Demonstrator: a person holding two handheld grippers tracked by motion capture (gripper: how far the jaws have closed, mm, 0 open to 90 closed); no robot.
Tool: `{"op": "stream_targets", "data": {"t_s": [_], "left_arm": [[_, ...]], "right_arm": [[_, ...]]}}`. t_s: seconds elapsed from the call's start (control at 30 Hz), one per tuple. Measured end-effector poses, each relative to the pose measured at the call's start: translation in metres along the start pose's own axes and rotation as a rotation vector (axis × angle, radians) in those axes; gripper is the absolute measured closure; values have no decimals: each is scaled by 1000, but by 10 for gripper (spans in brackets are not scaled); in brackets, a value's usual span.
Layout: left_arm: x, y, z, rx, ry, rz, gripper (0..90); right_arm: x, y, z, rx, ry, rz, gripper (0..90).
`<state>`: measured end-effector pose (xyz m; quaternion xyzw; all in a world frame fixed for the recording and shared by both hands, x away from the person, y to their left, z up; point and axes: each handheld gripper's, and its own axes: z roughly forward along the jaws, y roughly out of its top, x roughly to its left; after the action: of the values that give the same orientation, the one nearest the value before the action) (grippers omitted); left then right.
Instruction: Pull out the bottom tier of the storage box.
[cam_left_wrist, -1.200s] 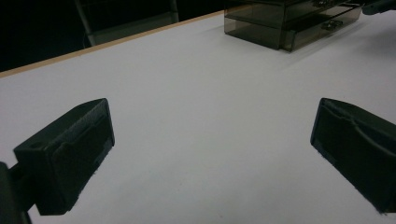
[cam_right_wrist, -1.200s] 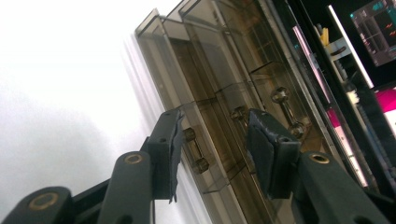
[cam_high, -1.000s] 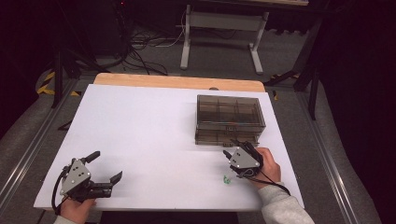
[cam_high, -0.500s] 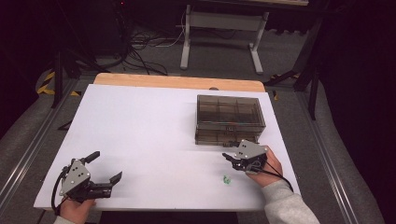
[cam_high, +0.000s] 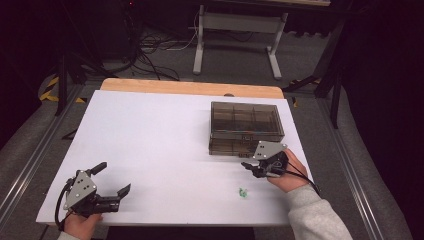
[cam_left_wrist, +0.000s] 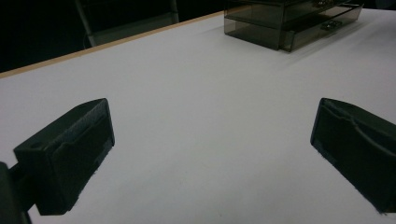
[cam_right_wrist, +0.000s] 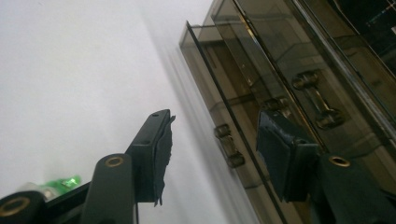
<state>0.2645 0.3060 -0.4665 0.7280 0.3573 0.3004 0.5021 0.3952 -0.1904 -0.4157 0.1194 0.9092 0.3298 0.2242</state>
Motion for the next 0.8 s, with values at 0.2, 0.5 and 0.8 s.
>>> {"op": "stream_targets", "data": {"t_s": [0.2,0.5,0.8], "left_arm": [[0,0,0,0,-1,-3,6],[0,0,0,0,-1,-3,6],[0,0,0,0,-2,-3,6]], "right_arm": [[-9,3,5,94,-13,-58,472],[-16,8,14,150,0,-95,500],[-19,7,27,192,16,-111,519]]}}
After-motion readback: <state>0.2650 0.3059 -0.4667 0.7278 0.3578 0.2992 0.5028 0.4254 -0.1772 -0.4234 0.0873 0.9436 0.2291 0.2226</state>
